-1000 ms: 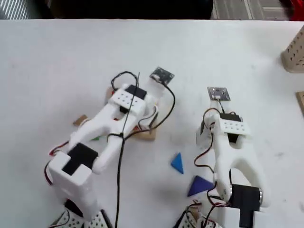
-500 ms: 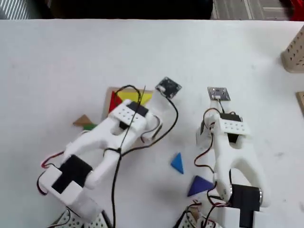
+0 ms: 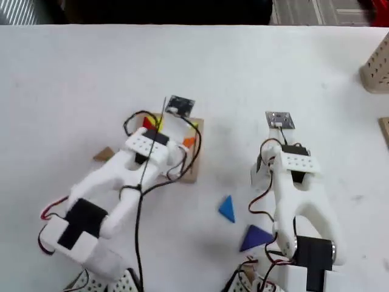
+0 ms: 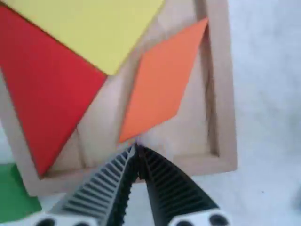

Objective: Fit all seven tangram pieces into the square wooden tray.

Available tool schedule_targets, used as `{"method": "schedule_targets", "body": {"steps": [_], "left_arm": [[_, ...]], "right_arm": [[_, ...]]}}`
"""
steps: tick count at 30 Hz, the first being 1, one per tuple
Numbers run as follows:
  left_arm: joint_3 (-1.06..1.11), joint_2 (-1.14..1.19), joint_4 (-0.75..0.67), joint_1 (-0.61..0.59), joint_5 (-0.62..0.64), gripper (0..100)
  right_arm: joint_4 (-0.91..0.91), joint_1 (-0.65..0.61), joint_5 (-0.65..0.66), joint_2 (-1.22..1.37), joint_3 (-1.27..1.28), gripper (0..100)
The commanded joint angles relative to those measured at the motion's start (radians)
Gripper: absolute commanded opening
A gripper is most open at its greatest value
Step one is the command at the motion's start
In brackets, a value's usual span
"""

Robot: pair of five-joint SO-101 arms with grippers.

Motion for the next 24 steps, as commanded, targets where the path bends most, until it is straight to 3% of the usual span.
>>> {"method": "schedule_targets", "body": {"steps": [1,6,9,13,17,24], "left_arm": [[0.041,-0.163,0.035,-0.022,0.012,2],[0.066,-0.386,0.020,-0.038,0.012,2],[0.074,-0.420,-0.083,-0.004,0.015,2],[0.057,-0.271,-0.227,0.048,0.025,2],[-0.017,-0.044,-0.348,0.064,0.123,2],[-0.130,0.082,-0.387,0.056,0.141,2]], "right_arm": [[-0.012,-0.012,0.014,-0.036,-0.005,2.4],[-0.012,-0.012,0.014,-0.036,-0.005,2.4],[-0.012,-0.012,0.014,-0.036,-0.005,2.4],[-0.012,-0.012,0.014,-0.036,-0.005,2.4],[-0.012,-0.012,0.014,-0.036,-0.005,2.4],[-0.012,-0.012,0.015,-0.036,-0.005,2.4]]}}
